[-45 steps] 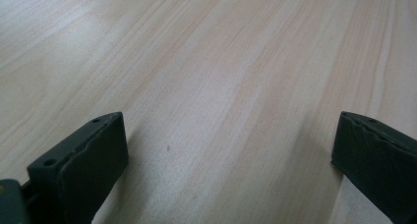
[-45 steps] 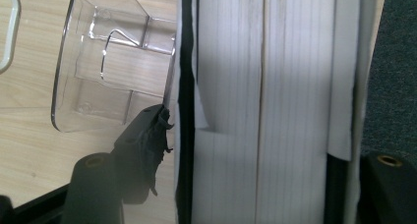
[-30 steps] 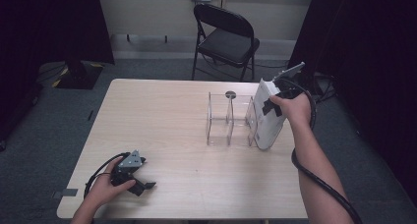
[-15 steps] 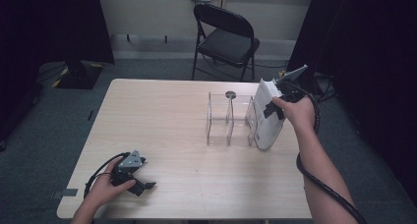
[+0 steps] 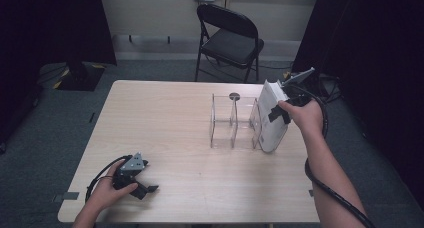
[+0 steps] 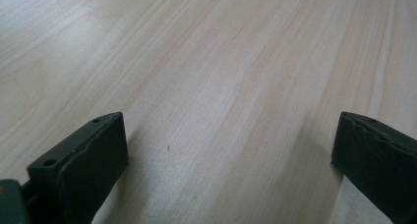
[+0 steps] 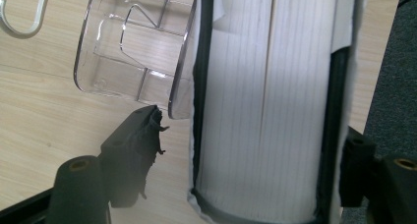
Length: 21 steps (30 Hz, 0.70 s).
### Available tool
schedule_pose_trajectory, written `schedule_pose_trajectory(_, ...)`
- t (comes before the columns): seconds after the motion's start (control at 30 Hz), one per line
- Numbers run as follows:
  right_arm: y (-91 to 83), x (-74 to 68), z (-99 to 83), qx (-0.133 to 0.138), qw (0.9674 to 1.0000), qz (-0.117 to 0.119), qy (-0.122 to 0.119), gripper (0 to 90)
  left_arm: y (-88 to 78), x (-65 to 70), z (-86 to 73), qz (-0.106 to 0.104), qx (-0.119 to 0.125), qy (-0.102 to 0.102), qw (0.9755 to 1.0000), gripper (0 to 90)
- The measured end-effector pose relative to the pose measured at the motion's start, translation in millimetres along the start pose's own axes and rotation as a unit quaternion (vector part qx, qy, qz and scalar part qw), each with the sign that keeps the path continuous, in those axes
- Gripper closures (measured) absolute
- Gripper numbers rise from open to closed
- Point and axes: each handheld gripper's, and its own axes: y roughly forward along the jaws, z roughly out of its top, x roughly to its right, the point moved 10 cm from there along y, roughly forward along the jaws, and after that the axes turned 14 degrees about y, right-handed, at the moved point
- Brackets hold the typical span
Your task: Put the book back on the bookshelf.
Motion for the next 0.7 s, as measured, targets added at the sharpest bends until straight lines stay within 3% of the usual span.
schedule_pose_trajectory(0.7,-0.5,0.4,-12.7,0.003,0.9996,0.012,-0.023,22.2,0.0,0.0,0.0,0.000,0.000,0.000,1.0000,0.0)
